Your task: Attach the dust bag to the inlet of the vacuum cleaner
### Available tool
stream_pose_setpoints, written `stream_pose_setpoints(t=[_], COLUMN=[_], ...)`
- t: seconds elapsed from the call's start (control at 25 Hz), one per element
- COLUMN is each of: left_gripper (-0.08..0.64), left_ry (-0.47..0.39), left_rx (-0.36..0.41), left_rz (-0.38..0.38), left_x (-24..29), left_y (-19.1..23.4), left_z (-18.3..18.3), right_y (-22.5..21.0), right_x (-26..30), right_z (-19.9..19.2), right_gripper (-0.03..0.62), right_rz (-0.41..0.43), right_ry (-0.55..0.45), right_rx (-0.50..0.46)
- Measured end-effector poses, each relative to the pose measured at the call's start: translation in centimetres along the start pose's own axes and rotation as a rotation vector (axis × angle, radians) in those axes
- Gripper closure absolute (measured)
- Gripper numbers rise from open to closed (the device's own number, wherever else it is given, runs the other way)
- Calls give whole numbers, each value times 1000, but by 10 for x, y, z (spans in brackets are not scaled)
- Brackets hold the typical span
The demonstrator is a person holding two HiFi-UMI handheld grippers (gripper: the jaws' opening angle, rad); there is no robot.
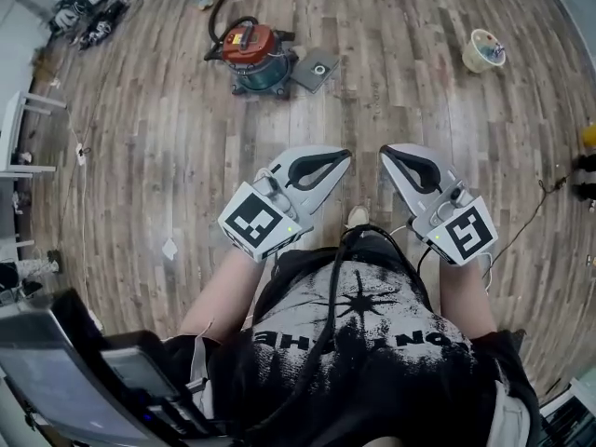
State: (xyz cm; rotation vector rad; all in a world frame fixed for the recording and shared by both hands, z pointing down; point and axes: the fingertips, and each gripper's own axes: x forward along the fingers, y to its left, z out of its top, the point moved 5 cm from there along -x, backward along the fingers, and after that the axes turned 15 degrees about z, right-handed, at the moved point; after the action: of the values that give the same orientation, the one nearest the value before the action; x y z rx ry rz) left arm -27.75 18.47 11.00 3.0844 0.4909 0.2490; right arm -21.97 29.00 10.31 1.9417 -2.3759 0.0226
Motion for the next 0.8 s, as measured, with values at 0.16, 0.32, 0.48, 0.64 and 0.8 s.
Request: stream_pose_setpoints(t=[0.16,0.32,0.48,0.64,0.8], left_gripper=[558,558,558,560,558], left_ry=[15,13,23,29,8], left_rx=[6,15,12,9,16], left_rz=[26,48,58,64,48], left_x=[43,70,84,97,115], left_y=[-1,-4,-5,6,24], left_z=[8,15,14,14,13], right_y=[-40,-66,-81,-96,-116], right_x=[-20,-39,-47,-43,-33], right_z=[1,-4,-10,-13,-18], right_gripper=[588,588,588,588,588], right_rz=[20,35,36,46,41], right_ry=[-36,-28,-34,-38,-39], right_rx=[-5,-6,5,9,15])
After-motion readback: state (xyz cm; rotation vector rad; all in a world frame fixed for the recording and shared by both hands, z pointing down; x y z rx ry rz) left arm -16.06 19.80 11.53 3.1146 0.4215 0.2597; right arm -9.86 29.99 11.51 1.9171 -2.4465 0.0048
